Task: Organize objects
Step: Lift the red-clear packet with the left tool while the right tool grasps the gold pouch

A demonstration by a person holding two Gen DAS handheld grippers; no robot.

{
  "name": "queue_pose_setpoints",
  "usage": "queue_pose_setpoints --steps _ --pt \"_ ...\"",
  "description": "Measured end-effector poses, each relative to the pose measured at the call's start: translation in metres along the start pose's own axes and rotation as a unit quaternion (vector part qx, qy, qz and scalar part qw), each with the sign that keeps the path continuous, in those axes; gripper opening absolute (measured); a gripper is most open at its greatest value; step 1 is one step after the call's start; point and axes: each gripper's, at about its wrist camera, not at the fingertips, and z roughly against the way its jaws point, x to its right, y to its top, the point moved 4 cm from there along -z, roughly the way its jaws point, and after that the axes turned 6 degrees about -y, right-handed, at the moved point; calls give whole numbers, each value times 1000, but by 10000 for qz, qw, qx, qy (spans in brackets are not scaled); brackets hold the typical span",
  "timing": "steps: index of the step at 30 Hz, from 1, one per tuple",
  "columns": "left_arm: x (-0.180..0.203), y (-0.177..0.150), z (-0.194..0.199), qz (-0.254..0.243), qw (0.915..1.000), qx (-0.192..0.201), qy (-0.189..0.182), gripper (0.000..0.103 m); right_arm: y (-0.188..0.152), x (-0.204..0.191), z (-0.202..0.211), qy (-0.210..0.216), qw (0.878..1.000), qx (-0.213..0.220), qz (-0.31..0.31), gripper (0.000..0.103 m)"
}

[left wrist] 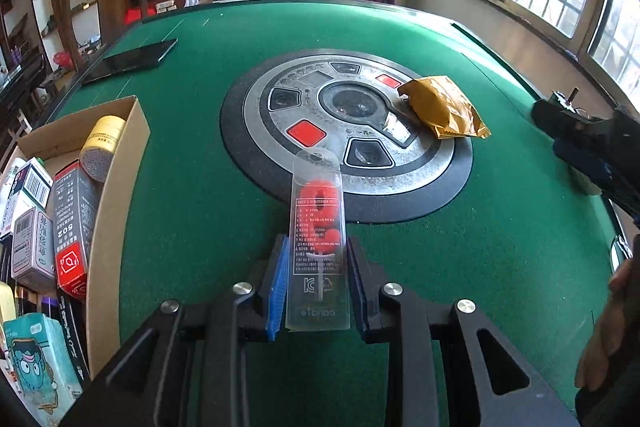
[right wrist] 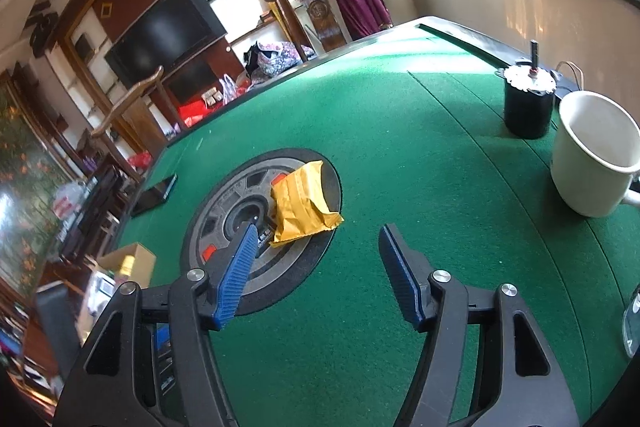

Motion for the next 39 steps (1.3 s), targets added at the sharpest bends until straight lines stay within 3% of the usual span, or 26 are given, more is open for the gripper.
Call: queue_pose_setpoints --steps 10,18,22,24,25,39 --pt "-2 0 2 -60 9999 105 -11 27 6 -38 -51 -874 9903 -169 1064 63" --pt "1 -1 1 -174 9996 157 124 27 17 -51 -88 -1127 9828 -491 1375 63" --pt "2 0 0 -207 9995 172 173 27 12 -47 -99 -1158 9814 -632 1395 62" --pt "2 0 0 -197 9995 175 157 27 9 -50 -99 -1141 9790 -572 1589 46" --pt "2 0 1 -202 9995 174 162 27 8 -52 -99 -1226 9761 -554 1705 42" --pt "3 0 0 -168 9996 176 125 27 2 -47 -61 -840 9884 -317 1221 42"
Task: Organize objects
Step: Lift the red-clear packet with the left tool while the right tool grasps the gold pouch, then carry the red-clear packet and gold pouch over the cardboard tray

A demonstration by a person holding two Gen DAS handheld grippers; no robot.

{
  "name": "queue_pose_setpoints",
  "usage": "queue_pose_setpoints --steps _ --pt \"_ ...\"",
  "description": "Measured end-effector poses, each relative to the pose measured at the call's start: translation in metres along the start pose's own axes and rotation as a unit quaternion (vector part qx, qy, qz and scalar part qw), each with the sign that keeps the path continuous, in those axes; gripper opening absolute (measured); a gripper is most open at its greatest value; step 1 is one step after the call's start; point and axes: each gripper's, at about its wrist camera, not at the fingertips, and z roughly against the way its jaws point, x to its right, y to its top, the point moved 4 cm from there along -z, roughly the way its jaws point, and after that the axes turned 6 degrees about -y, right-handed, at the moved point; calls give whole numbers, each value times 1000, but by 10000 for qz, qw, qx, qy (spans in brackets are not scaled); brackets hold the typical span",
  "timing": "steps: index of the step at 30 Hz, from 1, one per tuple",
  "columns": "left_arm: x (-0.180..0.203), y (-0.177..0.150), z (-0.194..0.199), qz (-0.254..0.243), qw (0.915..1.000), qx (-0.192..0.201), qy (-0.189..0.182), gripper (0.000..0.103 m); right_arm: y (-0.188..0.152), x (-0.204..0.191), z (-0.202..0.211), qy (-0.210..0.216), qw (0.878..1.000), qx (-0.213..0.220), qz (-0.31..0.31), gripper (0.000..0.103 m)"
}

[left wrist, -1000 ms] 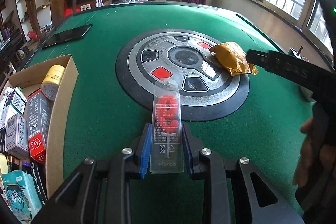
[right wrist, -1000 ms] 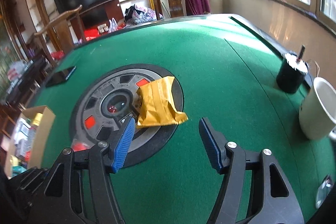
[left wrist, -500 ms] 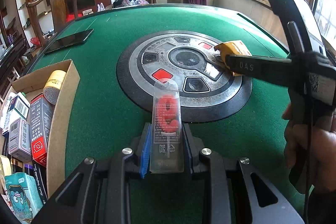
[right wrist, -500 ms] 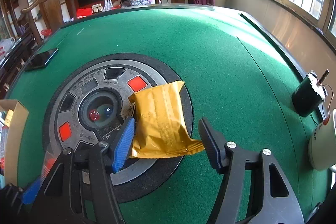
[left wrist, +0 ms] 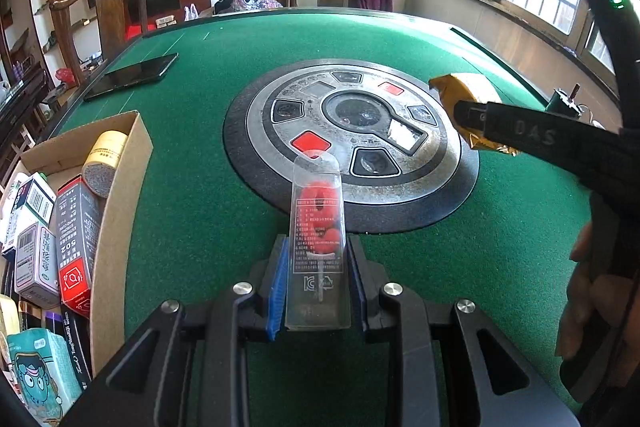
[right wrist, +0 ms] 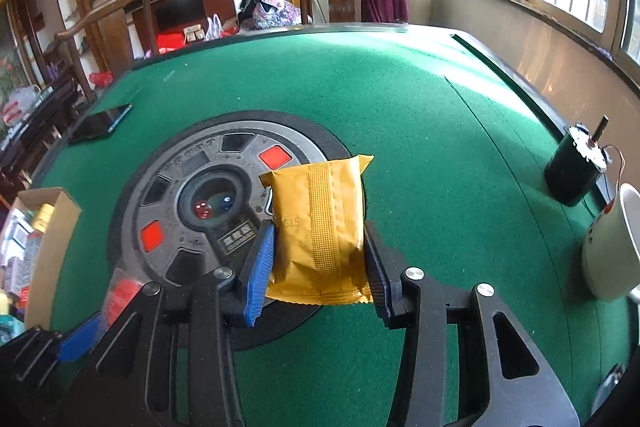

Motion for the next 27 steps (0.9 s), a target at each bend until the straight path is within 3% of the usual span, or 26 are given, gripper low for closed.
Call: queue_pose_setpoints --steps 27 --pt "-2 13 33 73 9987 468 -186 27 0 -14 19 328 9993 184 31 42"
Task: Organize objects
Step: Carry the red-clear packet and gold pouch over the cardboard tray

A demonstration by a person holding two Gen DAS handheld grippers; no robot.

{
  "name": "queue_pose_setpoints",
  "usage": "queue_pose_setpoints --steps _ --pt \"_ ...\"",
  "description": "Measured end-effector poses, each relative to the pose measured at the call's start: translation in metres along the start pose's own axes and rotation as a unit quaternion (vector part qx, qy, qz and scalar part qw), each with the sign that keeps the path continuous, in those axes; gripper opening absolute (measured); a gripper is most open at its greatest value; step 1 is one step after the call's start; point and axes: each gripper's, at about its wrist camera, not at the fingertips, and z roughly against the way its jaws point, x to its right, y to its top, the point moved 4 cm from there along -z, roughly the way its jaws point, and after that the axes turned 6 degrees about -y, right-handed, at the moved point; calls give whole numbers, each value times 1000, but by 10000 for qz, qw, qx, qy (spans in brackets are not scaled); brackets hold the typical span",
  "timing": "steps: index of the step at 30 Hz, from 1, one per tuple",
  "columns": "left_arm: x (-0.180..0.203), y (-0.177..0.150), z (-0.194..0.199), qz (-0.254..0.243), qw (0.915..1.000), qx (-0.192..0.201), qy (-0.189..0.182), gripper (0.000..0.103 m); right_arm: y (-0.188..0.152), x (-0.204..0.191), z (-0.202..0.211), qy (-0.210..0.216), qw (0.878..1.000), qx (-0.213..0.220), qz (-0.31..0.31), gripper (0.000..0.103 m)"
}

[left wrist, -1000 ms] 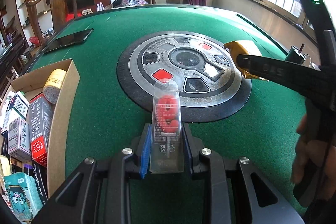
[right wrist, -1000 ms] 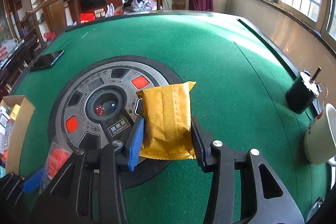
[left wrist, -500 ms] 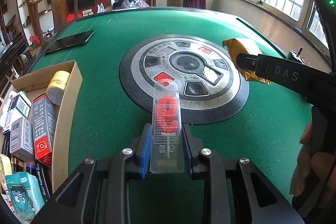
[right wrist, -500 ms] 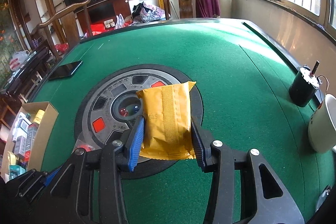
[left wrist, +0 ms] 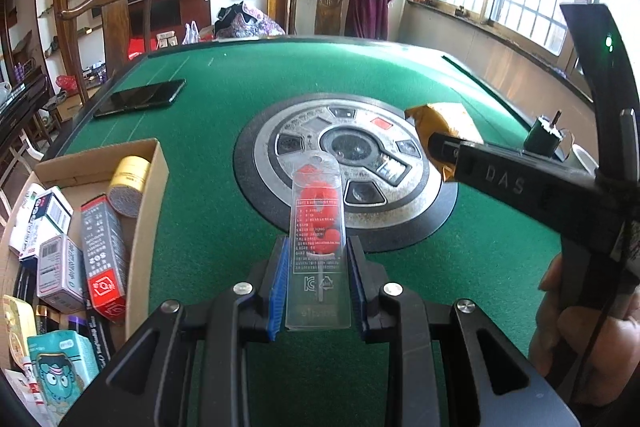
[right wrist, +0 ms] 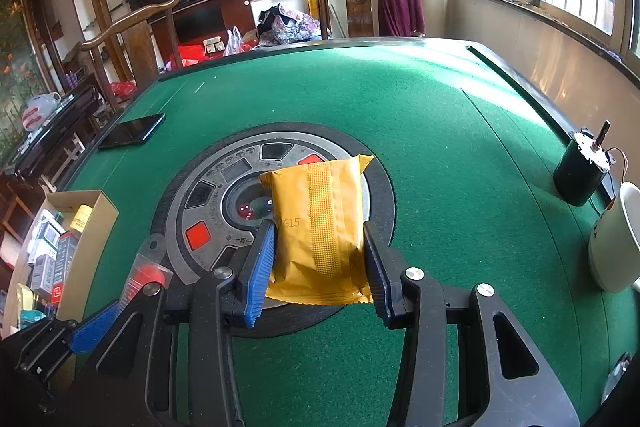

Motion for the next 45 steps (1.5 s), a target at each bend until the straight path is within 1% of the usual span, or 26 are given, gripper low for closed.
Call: queue_pose_setpoints --steps 6,8,12,17,20,24,26,31,39,45 --pt "-5 7 13 106 9998 144 -114 27 -1 -7 6 80 10000 51 -3 42" --pt "-11 13 22 182 9994 271 -134 27 -2 -10 8 115 9999 70 4 42" --pt "-31 23 39 415 9978 514 -104 27 -4 -19 14 222 9997 109 8 42" --pt "-60 33 52 699 9952 691 51 27 -8 -37 24 395 9990 179 130 43" --pt "-76 36 57 824 9939 721 99 27 -12 -52 30 527 9981 193 258 43" --pt "-92 37 63 862 9940 668 93 27 -17 -70 40 733 9964 228 356 43" --pt "-104 36 66 922 9937 626 65 27 -21 -80 45 867 9952 206 395 43" --pt "-135 34 75 1025 9925 631 191 27 -29 -107 52 1229 9918 79 355 43" --pt "-198 27 82 1468 9854 653 570 27 -38 -157 54 1416 9879 -15 636 43" --pt "-223 21 85 1630 9829 602 617 27 -40 -200 50 1544 9828 -173 996 43"
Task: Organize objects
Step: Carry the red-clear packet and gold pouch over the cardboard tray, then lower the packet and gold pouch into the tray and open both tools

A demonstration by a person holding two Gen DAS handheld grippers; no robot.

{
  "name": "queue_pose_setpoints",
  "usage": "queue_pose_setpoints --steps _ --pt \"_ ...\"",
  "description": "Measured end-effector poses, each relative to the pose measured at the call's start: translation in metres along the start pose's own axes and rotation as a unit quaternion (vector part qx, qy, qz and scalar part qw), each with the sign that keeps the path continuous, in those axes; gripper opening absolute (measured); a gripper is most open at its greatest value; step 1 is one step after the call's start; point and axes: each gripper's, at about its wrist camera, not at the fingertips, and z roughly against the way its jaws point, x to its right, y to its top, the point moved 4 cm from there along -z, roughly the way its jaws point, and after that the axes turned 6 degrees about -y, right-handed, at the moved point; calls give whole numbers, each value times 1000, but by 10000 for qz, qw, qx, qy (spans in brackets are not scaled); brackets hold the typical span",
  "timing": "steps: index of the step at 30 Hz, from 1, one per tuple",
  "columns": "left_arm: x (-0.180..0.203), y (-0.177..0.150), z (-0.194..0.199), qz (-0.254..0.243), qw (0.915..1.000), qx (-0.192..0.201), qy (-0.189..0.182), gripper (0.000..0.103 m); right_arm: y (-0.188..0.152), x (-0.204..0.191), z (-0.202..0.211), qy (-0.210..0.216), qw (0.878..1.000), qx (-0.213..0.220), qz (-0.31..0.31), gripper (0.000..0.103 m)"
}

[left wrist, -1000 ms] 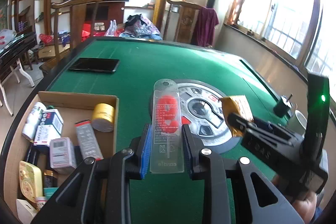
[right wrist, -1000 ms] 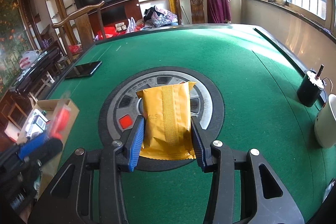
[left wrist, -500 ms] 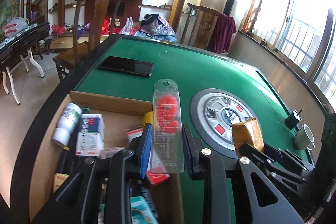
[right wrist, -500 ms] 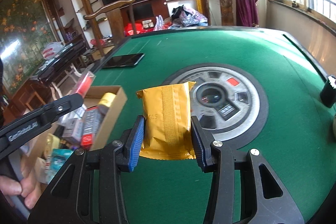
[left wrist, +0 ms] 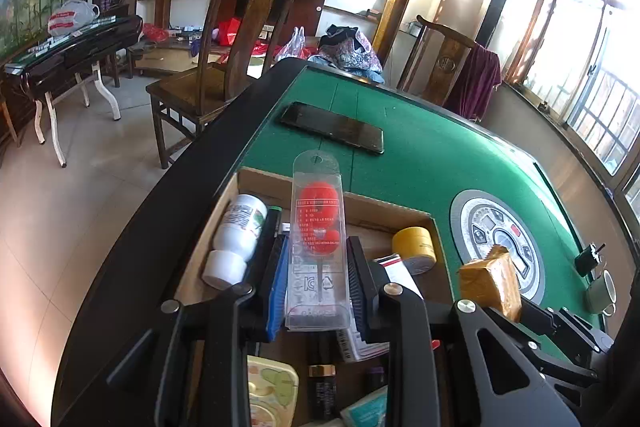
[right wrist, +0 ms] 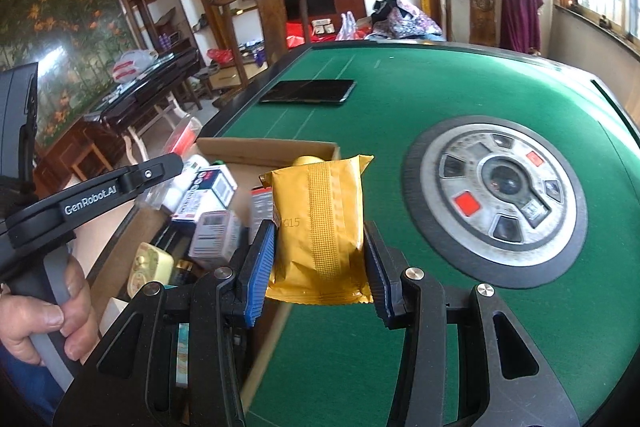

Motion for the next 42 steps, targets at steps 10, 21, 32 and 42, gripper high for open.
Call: queue_pose_setpoints --steps 10,21,32,42 --pt "-21 -4 -9 -19 9996 -260 119 27 19 -37 -34 -64 9990 -281 340 43" --pt "-28 -11 -25 -21 9981 -543 286 27 38 -56 -72 -246 9971 -501 519 43" --pt "-29 -14 -29 -57 9973 -626 382 27 39 -62 -91 -283 9953 -666 640 43" --pt "-31 -13 -28 -91 9968 -600 513 27 36 -65 -93 -226 9945 -741 712 43"
